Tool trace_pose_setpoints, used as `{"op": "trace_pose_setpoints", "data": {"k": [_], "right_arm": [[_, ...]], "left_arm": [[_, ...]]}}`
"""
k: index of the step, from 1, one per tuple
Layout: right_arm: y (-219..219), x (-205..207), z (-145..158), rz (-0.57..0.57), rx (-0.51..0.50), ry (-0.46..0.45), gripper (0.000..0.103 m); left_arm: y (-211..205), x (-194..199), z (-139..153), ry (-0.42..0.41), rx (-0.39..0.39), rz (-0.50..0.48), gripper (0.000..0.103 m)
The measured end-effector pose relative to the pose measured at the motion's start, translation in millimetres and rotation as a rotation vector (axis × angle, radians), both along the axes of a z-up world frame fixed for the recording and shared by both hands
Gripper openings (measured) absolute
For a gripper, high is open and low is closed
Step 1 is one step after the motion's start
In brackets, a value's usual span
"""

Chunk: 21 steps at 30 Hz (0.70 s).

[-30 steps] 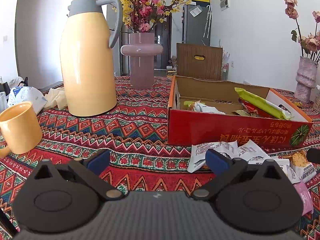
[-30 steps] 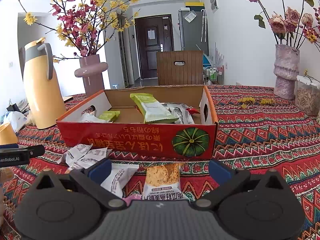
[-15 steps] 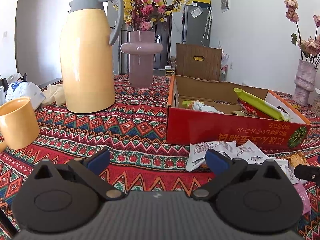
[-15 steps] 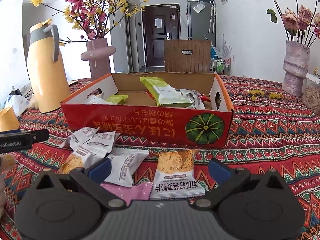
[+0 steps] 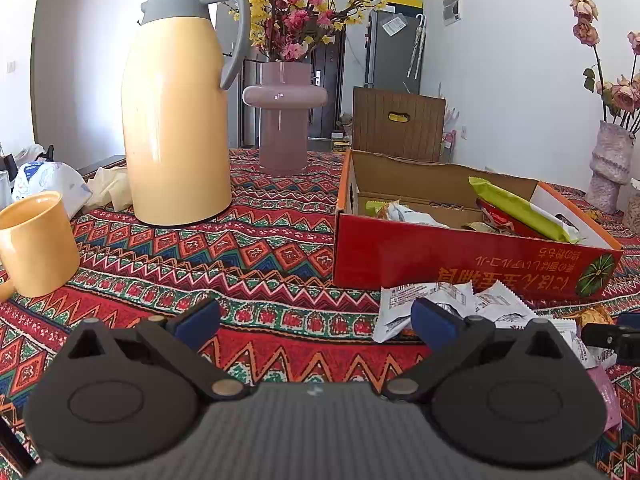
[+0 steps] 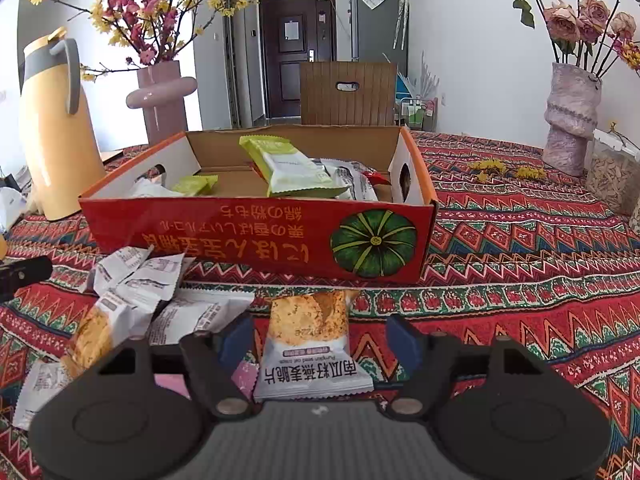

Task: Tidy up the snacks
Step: 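Withdraw both tools from the box toward the remaining snack pile, then grasp a cookie packet with the right gripper while the left gripper grasps another cookie packet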

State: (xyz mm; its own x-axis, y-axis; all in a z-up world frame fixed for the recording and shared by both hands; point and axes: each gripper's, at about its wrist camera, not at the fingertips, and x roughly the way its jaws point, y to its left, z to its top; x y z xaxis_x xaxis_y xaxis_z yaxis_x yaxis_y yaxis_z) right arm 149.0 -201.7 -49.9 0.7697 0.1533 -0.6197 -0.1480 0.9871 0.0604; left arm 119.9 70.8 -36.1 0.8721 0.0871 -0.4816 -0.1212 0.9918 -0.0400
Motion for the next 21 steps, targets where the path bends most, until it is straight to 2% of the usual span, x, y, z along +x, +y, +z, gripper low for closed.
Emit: {"op": "trace_pose_setpoints", "data": {"k": [2,3,6,21], "right_arm": [[2,4,-4,0.010,-0.004,0.017,0.056],[2,4,-6,0.014,-0.006,0.024,0.049],[1,4,-7,0.010,0.004,0.023,0.042],[-28,-19,-2,-0.068,0.059,-0.062,0.040]], "left_arm": [[0,1,0,0.003,0.001,0.002,0.103],[0,1,-1,0.005,0.001,0.002,0.103],[-1,1,-1,0.007,0.003,0.000,0.103],[-4,2,0,0.035,0.033,0.004,0.103]]}}
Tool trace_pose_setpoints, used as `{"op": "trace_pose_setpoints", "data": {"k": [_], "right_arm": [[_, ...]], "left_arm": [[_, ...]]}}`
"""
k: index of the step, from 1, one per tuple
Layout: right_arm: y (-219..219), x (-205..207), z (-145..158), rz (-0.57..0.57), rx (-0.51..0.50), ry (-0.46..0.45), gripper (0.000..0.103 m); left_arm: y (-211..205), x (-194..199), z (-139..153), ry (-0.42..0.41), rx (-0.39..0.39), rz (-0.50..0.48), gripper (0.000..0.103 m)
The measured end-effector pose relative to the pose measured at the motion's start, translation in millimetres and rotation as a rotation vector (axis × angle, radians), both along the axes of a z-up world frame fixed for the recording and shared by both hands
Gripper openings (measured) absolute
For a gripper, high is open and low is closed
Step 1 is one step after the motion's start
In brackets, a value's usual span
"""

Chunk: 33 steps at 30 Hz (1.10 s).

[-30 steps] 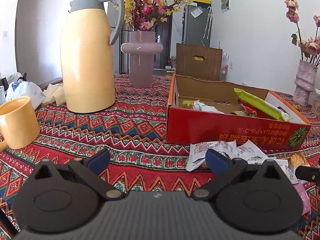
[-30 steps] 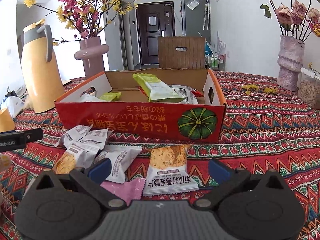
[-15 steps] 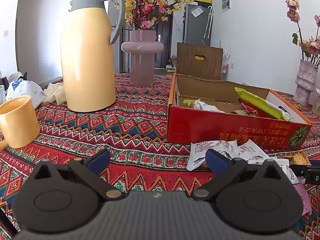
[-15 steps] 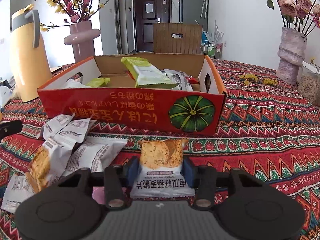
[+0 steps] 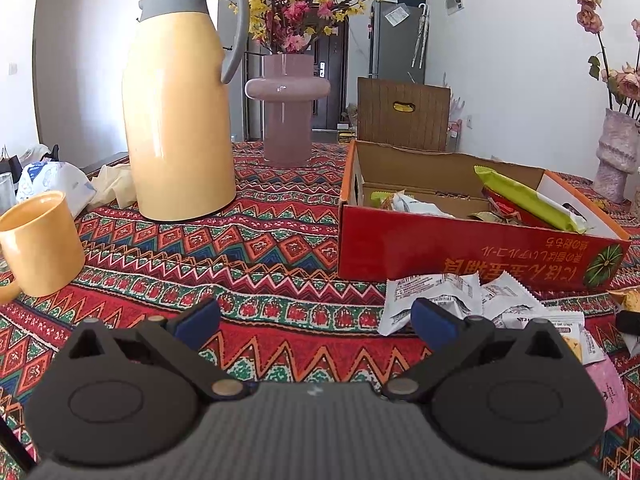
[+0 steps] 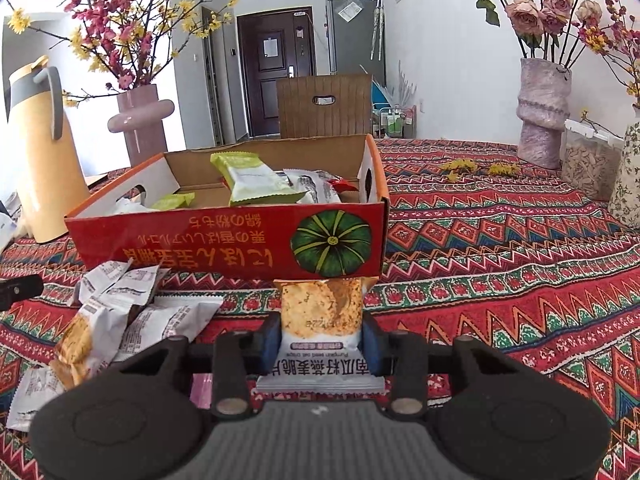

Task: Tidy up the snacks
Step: 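Grasp a cookie packet with the right gripper while the left gripper grasps another cookie packet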

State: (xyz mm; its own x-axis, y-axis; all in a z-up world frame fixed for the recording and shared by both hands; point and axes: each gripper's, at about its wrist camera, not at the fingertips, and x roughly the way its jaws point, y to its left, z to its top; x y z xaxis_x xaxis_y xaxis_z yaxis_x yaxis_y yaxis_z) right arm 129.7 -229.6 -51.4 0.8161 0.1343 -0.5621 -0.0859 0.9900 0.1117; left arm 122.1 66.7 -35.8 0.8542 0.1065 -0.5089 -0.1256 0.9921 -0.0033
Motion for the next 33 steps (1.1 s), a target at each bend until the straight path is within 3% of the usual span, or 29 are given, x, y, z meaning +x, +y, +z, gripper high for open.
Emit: {"op": "trace_pose_setpoints", "data": {"k": [8,14,22,28,33], "right_arm": [[-1,-2,-5,0.021,0.026,-0.007,0.040],[-2,-5,-5,0.038,0.045,-0.016,0.040],[-3,-8,-4,0.059,0.068,-0.033,0.041],[-5,-10,-4,0.074,0.082,-0.040,0.041],[-5,-10,-4,0.081,0.087,-0.045,0.041]], "left_arm": [[-26,-8,14,0.025,-0.023,-0.103,0.103],[-59,-9,15,0.044,-0.036,-0.213,0.103],[-87,-4,9,0.084,-0.031,-0.279,0.102],[-94,2,2,0.141,-0.053,-0.301,0.079],[-96,5,-2,0.185,-0.084,-0.333,0.050]]}}
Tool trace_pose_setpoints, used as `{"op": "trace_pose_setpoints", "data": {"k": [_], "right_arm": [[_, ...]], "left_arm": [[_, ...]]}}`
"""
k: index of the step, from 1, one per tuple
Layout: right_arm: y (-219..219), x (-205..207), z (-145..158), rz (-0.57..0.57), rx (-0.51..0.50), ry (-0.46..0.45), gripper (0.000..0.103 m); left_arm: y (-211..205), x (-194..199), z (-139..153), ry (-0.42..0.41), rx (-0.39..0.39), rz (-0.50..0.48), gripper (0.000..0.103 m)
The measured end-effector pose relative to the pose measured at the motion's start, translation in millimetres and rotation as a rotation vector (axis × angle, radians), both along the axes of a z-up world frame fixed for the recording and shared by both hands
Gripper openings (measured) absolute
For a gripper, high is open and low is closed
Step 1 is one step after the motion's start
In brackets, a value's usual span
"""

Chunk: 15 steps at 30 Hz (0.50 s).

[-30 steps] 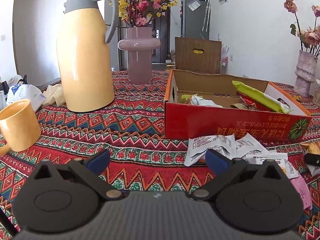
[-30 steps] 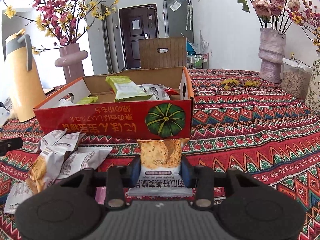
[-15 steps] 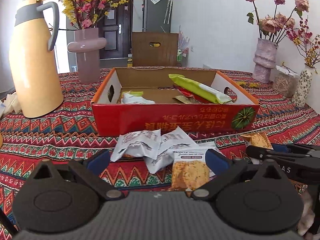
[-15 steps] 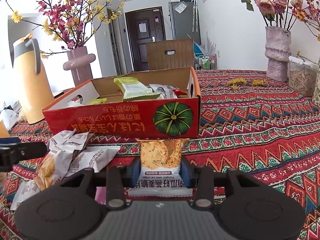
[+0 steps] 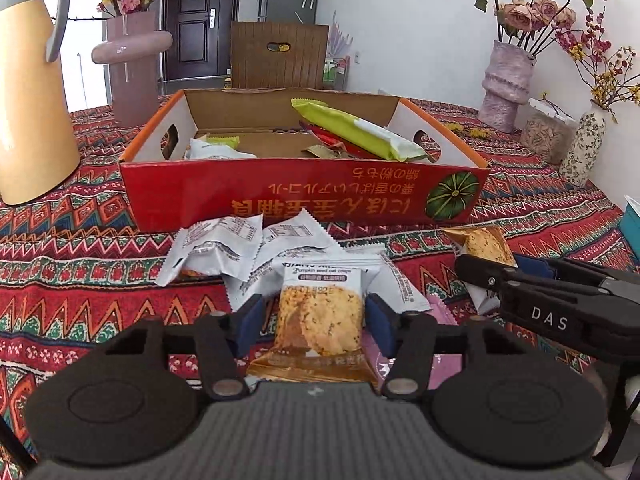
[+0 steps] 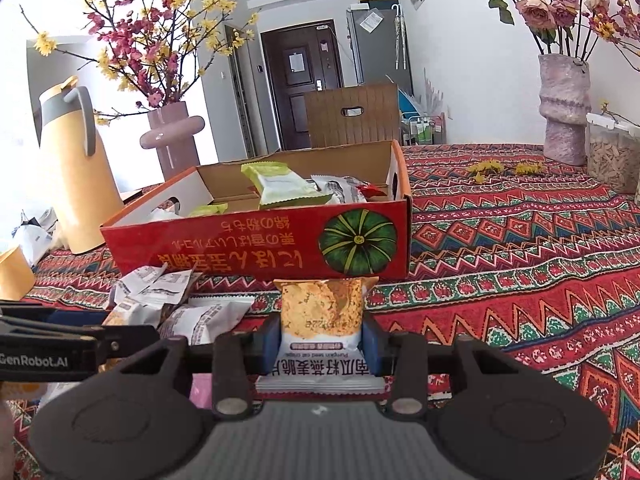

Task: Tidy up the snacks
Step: 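Grasp a cookie packet with the right gripper while the left gripper grasps another cookie packet, then lift both cookie packets and carry them over the box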

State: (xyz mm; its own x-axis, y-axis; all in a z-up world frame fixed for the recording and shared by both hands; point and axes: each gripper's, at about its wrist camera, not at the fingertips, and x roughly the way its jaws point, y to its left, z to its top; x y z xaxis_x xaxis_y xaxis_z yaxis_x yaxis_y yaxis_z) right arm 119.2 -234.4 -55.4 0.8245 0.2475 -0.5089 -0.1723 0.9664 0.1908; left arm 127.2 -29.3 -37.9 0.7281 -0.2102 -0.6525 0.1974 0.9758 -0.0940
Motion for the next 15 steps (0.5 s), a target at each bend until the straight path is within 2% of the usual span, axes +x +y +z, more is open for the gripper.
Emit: {"op": "trace_pose_setpoints", "data": {"k": [1,15], "right_arm": [[0,0,0,0.000,0.000,0.000,0.041],[2,-3,2,0.001,-0.007,-0.016,0.041]], "left_arm": [[0,0,0,0.005,-0.001,-0.007,0.043],[2,-10,15,-0.055,0.004,-0.001,0.041]]}}
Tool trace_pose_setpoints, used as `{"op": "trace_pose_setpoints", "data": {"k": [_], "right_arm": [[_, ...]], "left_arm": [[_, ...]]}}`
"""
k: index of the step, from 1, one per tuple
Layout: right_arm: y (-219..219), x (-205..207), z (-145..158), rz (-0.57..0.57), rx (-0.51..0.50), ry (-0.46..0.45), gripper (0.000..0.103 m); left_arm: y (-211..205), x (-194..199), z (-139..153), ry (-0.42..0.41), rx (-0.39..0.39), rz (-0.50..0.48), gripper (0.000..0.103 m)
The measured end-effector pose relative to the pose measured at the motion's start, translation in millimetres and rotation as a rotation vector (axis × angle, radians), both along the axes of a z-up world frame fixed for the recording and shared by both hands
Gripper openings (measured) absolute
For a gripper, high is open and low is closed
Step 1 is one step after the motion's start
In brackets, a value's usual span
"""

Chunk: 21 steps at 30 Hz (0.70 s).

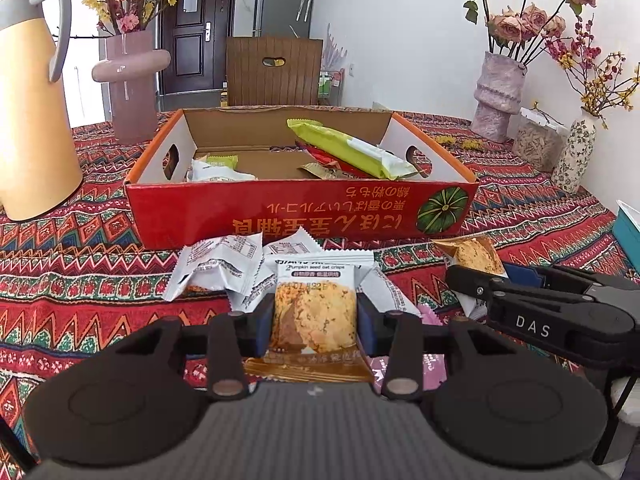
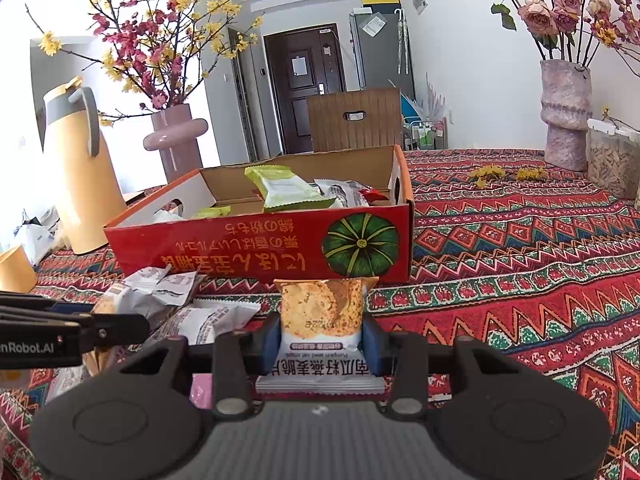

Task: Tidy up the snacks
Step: 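Lift both cookie packets and carry them over the box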

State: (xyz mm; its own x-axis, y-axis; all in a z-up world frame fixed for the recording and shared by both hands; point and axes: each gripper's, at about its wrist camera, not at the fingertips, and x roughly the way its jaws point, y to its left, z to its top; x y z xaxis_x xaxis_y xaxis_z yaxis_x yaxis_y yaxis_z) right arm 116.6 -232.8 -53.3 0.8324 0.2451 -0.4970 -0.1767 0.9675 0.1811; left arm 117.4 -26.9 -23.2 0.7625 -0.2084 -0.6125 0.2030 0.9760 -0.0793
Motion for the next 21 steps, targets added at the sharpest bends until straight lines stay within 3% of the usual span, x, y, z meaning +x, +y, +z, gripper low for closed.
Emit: {"op": "trace_pose_setpoints", "data": {"k": [11,21], "right_arm": [[2,-3,25,0.002,-0.020,-0.070,0.041],[4,20,62,-0.020,-0.062,-0.176,0.041]], "left_arm": [[8,4,33,-0.108,0.006,0.031,0.041],[10,24,66,-0.202,0.017,0.070,0.041]]}}
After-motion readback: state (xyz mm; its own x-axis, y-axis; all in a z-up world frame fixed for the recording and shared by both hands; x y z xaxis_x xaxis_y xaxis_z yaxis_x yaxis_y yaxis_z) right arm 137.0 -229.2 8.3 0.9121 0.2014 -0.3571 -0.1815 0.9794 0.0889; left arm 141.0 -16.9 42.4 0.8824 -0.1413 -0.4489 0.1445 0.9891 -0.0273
